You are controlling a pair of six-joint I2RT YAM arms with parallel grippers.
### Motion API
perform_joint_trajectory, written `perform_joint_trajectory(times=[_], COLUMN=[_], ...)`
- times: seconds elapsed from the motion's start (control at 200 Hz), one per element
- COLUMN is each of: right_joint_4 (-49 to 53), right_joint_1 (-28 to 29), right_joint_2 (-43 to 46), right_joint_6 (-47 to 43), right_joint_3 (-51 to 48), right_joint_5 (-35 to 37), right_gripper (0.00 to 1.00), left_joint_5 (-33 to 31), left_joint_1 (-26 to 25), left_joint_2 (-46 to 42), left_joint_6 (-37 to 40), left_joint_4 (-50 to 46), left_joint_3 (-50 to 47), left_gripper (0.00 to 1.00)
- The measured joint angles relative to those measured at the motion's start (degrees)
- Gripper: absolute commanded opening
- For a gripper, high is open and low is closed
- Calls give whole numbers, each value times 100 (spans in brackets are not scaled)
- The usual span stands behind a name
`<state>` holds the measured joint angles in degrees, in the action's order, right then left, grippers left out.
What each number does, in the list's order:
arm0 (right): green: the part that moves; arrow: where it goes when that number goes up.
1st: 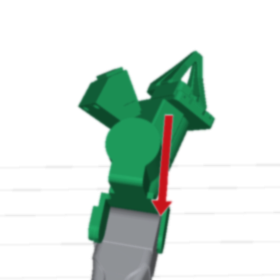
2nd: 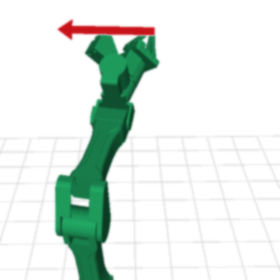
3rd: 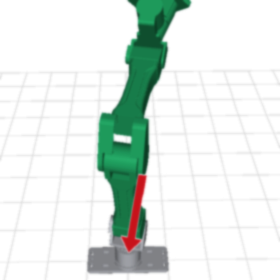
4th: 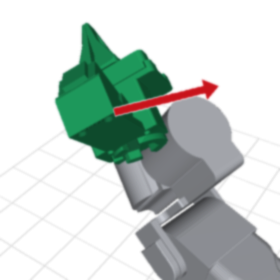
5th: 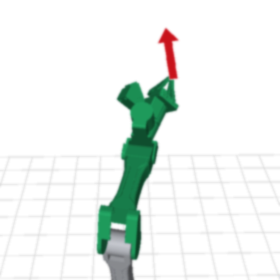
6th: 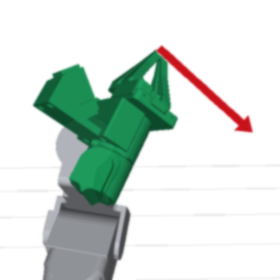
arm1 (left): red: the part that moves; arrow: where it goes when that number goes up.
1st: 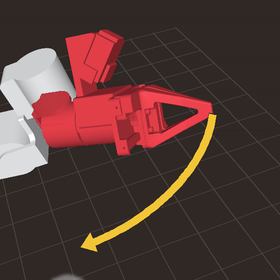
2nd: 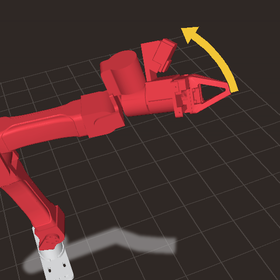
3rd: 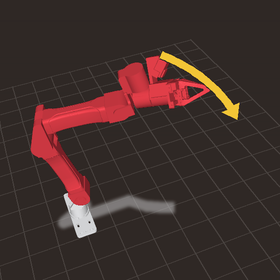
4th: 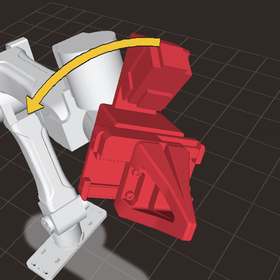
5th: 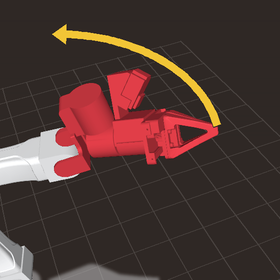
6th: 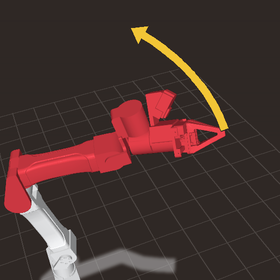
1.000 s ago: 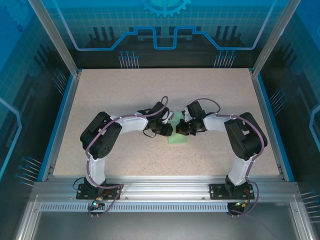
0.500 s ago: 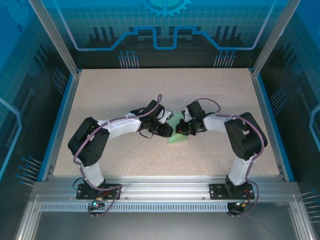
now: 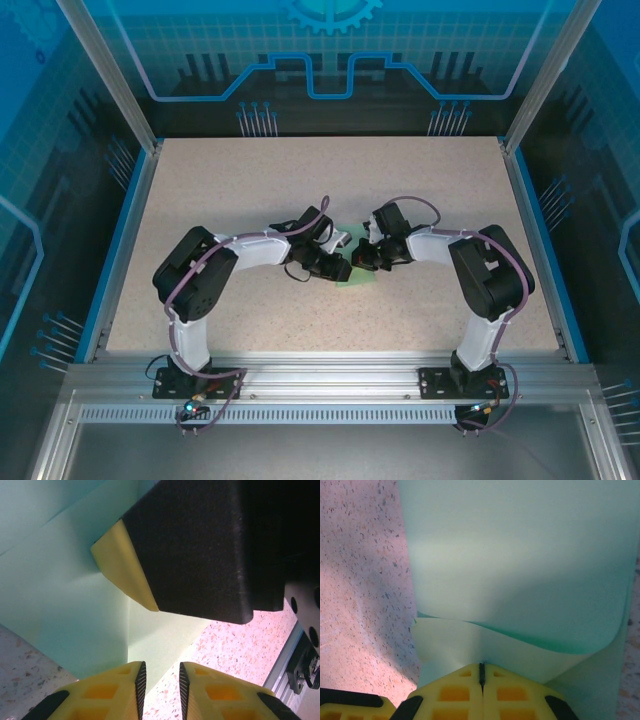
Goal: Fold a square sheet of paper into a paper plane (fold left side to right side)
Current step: Fold the triangle a second time at the center of the table.
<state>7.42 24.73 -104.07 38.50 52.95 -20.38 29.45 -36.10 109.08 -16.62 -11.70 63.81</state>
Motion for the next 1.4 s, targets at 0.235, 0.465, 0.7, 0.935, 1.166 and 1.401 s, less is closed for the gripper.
perform_joint_trajectory(times=[0.235,0.465,0.7,0.935,1.166,1.401], right_joint_4=[26,63,101,173,201,275], right_joint_1=[4,13,15,20,26,24], right_joint_2=[2,2,2,2,35,428], right_joint_6=[-46,-61,-92,-122,-153,-260], right_joint_3=[11,31,46,76,79,44], right_joint_5=[24,44,48,63,61,90], right_gripper=[0,0,0,0,0,0], left_joint_5=[-24,-92,-162,-208,-227,-240], left_joint_1=[0,0,0,0,0,0], left_joint_2=[114,184,243,245,260,264], left_joint_6=[4,11,20,26,59,66], left_joint_4=[-7,-48,-50,-50,-48,-46], left_joint_3=[2,2,0,-7,-31,-35], left_gripper=[27,26,25,22,10,3])
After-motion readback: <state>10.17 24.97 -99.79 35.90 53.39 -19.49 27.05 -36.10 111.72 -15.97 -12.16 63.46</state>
